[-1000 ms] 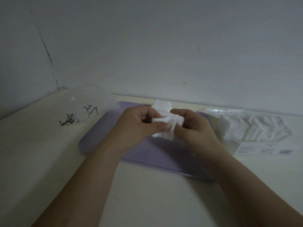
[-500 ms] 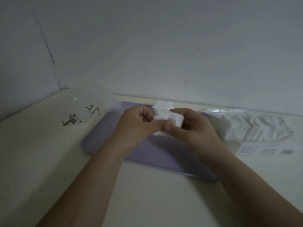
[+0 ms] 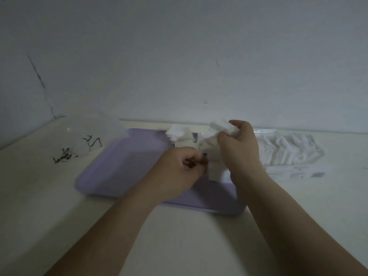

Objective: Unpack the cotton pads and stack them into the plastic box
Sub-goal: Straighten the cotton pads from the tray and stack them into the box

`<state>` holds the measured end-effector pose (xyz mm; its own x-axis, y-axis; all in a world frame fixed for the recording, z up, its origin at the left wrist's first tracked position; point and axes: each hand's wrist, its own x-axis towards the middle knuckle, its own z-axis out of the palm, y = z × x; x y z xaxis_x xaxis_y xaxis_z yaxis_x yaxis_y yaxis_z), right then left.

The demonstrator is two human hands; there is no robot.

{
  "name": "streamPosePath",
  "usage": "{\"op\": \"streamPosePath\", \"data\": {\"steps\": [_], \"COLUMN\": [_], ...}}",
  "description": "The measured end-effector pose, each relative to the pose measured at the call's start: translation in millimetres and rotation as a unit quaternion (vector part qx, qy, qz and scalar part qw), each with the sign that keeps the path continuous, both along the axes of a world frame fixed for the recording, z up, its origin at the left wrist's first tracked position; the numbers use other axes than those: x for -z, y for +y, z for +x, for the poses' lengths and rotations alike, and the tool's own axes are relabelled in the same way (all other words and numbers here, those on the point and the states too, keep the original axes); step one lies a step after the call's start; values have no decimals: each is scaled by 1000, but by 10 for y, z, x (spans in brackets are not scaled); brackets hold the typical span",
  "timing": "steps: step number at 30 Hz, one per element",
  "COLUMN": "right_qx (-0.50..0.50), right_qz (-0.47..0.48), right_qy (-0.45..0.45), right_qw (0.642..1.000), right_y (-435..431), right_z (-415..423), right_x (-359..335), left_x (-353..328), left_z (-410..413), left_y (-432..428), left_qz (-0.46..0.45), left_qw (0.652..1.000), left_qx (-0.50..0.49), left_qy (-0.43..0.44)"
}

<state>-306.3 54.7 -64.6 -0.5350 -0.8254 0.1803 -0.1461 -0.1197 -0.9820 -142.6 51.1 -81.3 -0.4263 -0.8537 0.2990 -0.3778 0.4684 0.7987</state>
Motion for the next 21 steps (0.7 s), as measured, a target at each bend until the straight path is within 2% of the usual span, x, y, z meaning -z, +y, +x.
{"op": "streamPosePath", "data": {"steps": [4, 7, 12, 17, 21], "right_qx": [-11, -11, -30, -106, -113], "right_qz": [41, 44, 44, 45, 22], "right_qy": [1, -26, -83, -159, -119], "right_qw": [999, 999, 995, 980, 986], "right_y": [-26, -45, -33, -52, -55], "right_z": [10, -5, -29, 75, 109], "right_x": [2, 20, 67, 127, 151], "left_x": [8, 34, 37, 2, 87], "left_z": [-238, -375, -350, 27, 214], "left_y": [-78, -136, -168, -310, -367], "left_qz": [-33, -40, -12, 41, 98], "left_qw": [992, 987, 988, 990, 988], "left_qx": [31, 24, 22, 43, 23], "left_qy": [-118, -152, -149, -131, -120]}}
